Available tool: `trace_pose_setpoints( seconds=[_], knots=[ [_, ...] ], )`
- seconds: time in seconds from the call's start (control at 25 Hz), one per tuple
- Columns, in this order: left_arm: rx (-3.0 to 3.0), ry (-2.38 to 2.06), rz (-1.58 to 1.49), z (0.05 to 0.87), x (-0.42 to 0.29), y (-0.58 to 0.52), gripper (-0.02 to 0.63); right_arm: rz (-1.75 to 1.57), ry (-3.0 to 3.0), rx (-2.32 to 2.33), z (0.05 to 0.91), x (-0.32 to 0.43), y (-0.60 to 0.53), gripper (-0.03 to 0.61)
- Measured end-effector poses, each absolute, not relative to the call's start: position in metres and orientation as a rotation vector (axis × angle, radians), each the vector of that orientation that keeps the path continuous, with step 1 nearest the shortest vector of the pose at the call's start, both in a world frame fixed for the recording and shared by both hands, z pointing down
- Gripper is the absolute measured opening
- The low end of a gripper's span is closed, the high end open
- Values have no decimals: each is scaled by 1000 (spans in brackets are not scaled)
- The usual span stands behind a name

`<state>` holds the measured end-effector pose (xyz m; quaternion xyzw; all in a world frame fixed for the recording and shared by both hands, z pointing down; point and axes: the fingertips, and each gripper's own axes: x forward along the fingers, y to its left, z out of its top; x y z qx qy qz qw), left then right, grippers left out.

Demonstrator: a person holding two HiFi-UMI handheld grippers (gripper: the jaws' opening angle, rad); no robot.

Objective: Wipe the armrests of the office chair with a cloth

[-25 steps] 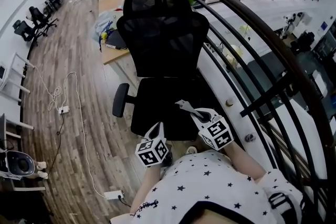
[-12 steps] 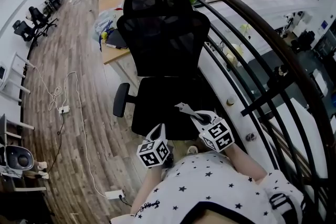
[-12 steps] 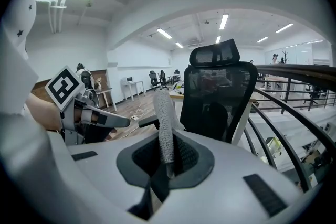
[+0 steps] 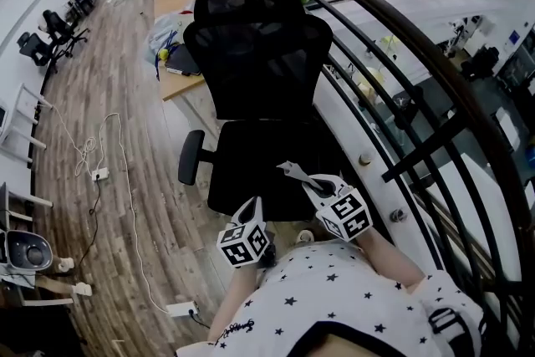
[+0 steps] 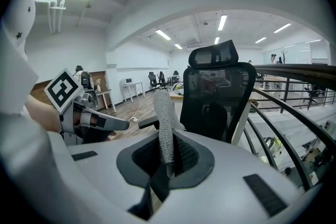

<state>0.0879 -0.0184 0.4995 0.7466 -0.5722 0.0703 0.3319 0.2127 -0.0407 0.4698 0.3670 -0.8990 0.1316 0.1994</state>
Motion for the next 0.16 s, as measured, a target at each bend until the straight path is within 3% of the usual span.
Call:
trace_pose_setpoints(
  seconds=[0.16],
  knots=[
    [1953,-1494,185,499,89,-19,8,370,-2513,1029,470,215,-41,25]
  ],
)
